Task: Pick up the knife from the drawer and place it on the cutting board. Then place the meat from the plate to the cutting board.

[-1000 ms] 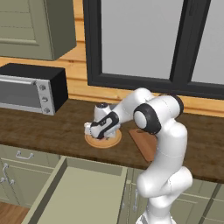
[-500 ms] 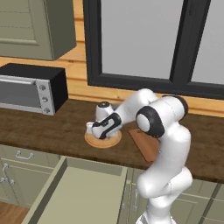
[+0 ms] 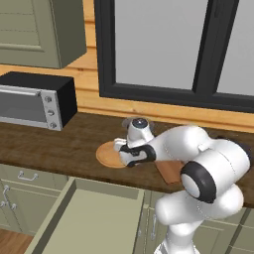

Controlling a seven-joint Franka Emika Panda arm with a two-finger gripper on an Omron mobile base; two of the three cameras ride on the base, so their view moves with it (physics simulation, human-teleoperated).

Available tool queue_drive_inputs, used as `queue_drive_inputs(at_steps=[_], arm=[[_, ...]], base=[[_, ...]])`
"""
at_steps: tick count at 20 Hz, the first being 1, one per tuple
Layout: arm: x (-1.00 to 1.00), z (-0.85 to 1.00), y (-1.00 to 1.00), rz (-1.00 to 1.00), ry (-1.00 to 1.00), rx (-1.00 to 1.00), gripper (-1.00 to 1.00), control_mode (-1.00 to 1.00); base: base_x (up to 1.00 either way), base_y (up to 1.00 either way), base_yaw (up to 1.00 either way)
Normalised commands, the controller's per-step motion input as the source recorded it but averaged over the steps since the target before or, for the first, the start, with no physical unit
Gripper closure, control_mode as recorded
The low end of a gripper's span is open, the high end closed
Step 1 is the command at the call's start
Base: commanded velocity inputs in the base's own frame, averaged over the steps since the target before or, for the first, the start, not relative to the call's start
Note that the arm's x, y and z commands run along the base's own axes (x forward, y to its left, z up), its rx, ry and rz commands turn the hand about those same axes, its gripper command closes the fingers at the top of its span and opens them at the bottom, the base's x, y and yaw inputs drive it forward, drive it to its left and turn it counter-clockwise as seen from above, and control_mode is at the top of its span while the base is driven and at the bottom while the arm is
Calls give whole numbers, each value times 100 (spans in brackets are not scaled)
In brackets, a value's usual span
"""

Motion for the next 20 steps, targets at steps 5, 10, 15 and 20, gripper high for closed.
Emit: queue_drive_inputs(at_steps=[5,10,15,20], arm=[[-33,68,-87,9,0,12,100,-100],[-41,44,-63,14,2,5,100,-100],[-21,0,-31,8,0,-6,100,-100],[-1,0,-51,6,4,-5,100,-100]], base=[[0,0,0],[0,0,0],[0,0,0],[0,0,0]])
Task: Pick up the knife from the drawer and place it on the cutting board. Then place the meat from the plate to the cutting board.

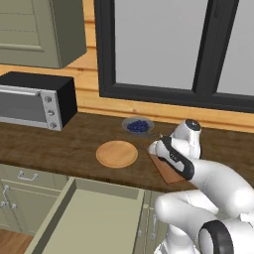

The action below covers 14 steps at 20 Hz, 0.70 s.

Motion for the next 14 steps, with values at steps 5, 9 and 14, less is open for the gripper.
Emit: queue_drive_inputs(at_steps=[5,9,14], arm=[[4,-1,-61,11,19,0,100,-100],[6,-22,-28,11,16,-1,100,-100],[5,-43,0,14,8,-12,100,-100]], base=[[0,0,0],[0,0,0],[0,0,0]])
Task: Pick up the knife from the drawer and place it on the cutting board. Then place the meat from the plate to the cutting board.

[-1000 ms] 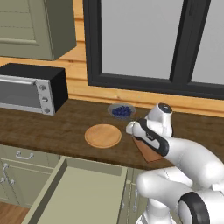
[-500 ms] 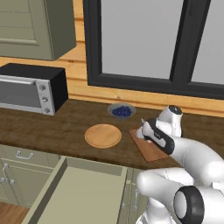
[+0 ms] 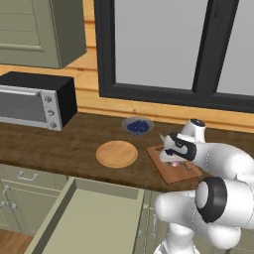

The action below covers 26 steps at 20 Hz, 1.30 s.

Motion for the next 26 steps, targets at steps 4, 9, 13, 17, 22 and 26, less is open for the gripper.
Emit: queue_drive_inputs(at_steps=[4,9,13,17,22,26], arm=[[10,-43,-1,13,5,-9,100,-100],[8,-40,-2,11,2,-6,100,-100],[14,-38,0,8,0,-7,100,-100],[10,-18,0,4,3,-2,100,-100],[1,-1,0,1,1,0,-100,-100],[-2,5,0,0,0,0,-100,-100]], base=[[0,0,0],[0,0,0],[0,0,0],[0,0,0],[0,0,0],[0,0,0]])
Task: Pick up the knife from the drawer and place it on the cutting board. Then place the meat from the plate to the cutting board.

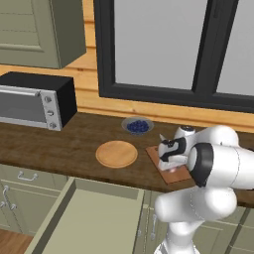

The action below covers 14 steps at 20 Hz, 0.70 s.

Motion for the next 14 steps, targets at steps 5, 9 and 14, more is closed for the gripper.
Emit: queue_drive_inputs(at_steps=[5,9,14], arm=[[-28,42,0,0,-1,1,-100,-100],[-27,47,0,0,-4,0,-100,-100],[-46,73,0,0,-10,0,-100,-100]], base=[[0,0,0],[0,0,0],[0,0,0]])
